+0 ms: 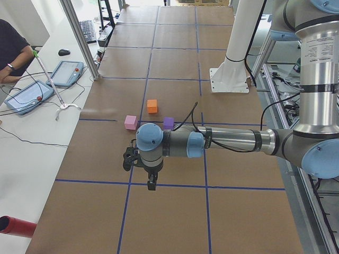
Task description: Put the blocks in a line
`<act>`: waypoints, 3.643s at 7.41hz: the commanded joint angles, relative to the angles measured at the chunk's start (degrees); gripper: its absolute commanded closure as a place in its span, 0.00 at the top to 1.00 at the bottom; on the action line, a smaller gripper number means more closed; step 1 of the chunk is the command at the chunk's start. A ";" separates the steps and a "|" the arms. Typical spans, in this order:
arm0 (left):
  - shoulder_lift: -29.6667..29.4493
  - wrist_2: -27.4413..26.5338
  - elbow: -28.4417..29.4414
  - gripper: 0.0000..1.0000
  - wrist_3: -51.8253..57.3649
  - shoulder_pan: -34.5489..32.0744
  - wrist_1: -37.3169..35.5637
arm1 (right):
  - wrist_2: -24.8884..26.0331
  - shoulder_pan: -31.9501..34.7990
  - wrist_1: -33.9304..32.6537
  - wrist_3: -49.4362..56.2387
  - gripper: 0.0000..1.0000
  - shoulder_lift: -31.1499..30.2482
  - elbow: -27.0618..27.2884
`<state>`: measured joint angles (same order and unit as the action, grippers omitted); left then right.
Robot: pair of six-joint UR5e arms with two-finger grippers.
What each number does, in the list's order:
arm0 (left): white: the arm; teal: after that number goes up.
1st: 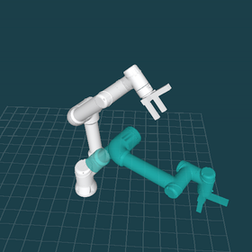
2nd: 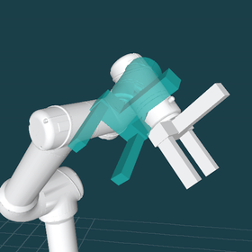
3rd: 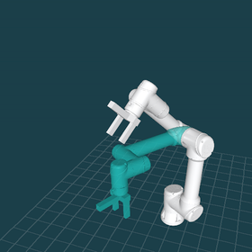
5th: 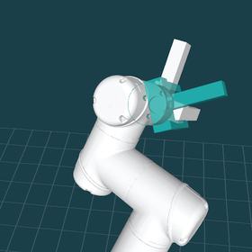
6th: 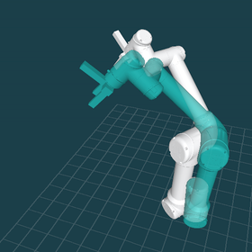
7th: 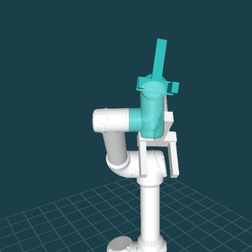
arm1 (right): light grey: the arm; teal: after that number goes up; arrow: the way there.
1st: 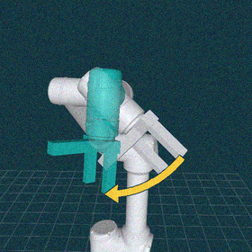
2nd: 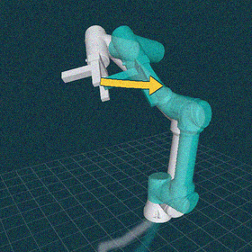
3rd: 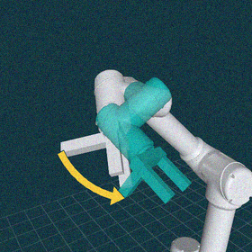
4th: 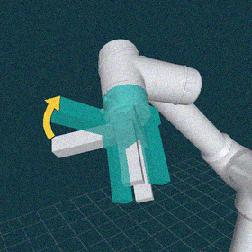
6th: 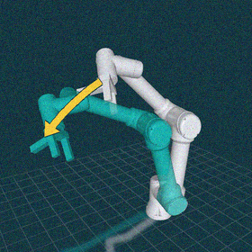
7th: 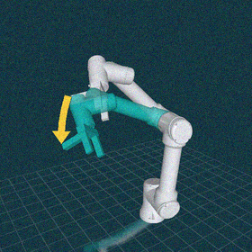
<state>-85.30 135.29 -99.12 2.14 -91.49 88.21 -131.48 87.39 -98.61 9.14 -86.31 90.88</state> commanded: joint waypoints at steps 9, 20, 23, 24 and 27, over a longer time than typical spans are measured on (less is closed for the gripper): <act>-26.81 -0.20 -1.71 1.00 -40.32 35.19 0.12 | 0.00 -0.03 0.00 0.00 1.00 0.00 0.00; -32.20 -9.34 9.80 1.00 -61.38 43.59 12.07 | 0.00 -0.03 0.00 0.00 1.00 0.00 0.00; -33.09 -9.34 12.11 1.00 -62.61 44.82 13.39 | 0.00 -0.03 0.00 0.00 1.00 0.00 0.00; -33.79 -9.43 12.20 1.00 -63.57 44.82 13.39 | 0.00 -0.03 0.00 0.00 1.00 0.00 0.00; -34.06 -9.43 14.21 1.00 -63.75 45.26 13.48 | 0.00 -0.03 0.00 0.00 1.00 0.00 0.00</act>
<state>-119.18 125.86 -85.70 -61.53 -46.35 101.68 -131.48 87.36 -98.61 9.14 -86.31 90.88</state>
